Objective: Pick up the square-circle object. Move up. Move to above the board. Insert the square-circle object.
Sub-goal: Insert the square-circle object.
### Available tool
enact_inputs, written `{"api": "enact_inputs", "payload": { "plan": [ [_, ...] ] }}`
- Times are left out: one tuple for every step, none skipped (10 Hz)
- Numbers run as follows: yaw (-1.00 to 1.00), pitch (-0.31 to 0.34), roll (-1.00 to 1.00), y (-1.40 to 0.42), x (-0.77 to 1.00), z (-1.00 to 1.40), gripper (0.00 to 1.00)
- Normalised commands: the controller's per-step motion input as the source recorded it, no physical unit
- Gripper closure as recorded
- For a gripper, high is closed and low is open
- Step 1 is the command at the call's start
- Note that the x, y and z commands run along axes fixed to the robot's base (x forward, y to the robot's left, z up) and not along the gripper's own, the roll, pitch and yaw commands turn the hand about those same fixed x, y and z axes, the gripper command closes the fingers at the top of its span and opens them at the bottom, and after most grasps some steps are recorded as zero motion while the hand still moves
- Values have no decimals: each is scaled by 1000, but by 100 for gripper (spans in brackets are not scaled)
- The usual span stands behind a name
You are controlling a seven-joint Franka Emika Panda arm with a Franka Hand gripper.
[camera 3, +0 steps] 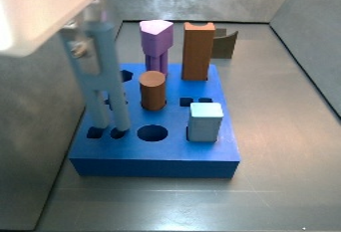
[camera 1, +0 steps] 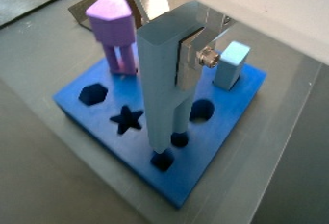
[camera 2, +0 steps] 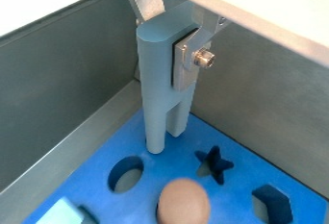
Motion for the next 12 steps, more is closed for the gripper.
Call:
{"api": "enact_inputs", "payload": {
  "plan": [
    [180, -130, -61, -94, -151, -123, 100],
    [340, -116, -11, -114, -191, -123, 100],
    [397, -114, -20, -91, -131, -126, 100],
    [394, -83, 0, -111, -94, -149, 100],
    [377, -101, -19, -160, -40, -146, 100],
    [286, -96, -34, -69, -91, -231, 100],
    [26, -60, -37, 0, -37, -349, 100],
    [-126, -50, -24, 0, 0, -391, 100],
    [-291, 0, 0, 26, 0, -334, 100],
    [-257, 0, 0, 66, 0, -346, 100],
    [-223, 3, 0, 131, 0, -363, 100],
    [-186, 43, 0, 203, 94, -391, 100]
  ]
}}
